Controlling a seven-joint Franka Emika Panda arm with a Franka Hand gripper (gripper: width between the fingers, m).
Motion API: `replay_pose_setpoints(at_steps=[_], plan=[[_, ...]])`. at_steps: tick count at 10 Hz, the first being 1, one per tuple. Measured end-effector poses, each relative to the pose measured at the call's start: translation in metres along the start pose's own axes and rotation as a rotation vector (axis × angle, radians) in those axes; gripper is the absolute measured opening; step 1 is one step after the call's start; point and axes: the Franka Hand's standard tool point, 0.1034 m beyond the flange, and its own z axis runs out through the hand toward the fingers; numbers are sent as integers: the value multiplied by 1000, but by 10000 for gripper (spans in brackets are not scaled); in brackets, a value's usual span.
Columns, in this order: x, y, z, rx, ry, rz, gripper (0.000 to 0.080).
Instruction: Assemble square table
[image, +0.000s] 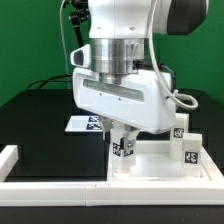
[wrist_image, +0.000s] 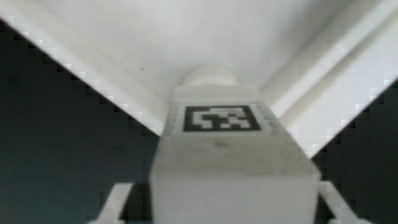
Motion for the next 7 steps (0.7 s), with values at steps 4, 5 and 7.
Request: replay_pose_setpoints(at_steps=[4, 5, 7], plan=[[4, 4, 3, 59, -55, 611, 290], [4, 5, 3, 60, -59, 671, 290], [4, 5, 3, 61, -60, 669, 290]])
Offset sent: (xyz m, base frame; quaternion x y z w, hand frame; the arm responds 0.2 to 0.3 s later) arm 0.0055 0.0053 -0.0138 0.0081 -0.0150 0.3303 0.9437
